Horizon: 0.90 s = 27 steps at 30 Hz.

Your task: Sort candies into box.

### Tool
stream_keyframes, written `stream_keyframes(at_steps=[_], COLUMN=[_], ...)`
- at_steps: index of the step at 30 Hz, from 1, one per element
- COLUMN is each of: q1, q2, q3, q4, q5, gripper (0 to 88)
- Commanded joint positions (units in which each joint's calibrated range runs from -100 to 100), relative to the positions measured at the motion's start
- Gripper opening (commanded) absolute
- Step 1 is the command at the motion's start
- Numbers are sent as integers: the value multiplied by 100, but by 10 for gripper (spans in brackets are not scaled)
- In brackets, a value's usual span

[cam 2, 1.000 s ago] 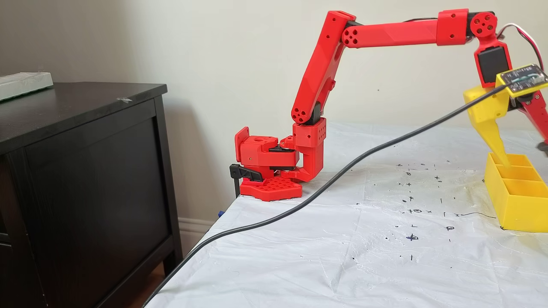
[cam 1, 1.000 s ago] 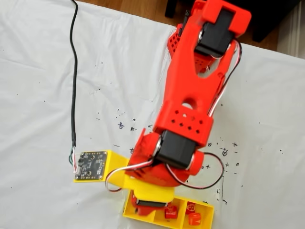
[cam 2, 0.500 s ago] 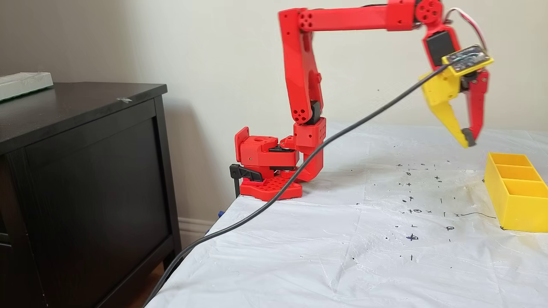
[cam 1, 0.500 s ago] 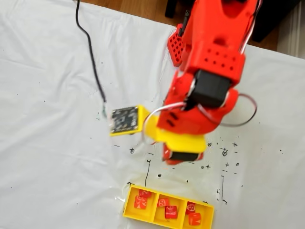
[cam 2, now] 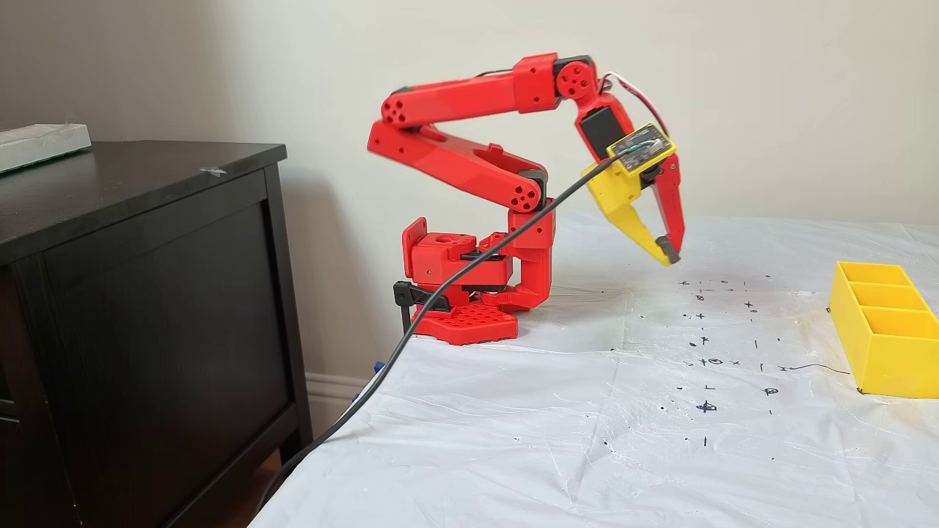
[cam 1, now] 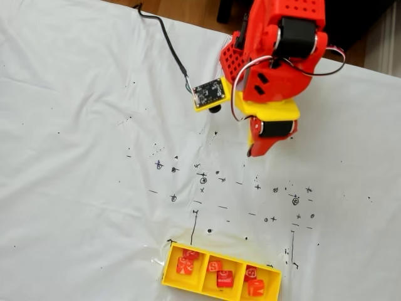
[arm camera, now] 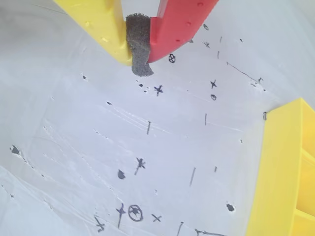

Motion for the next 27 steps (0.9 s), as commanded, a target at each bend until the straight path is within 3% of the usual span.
stream_keyframes(at_steps=[1,12,27], q1=[-109,-109,-209], q2=[-1816,-1816,-1816], q3=[744,2055,2018], q4=[443,901,999], q5=[-63,-98,-83], gripper=[1,1,2])
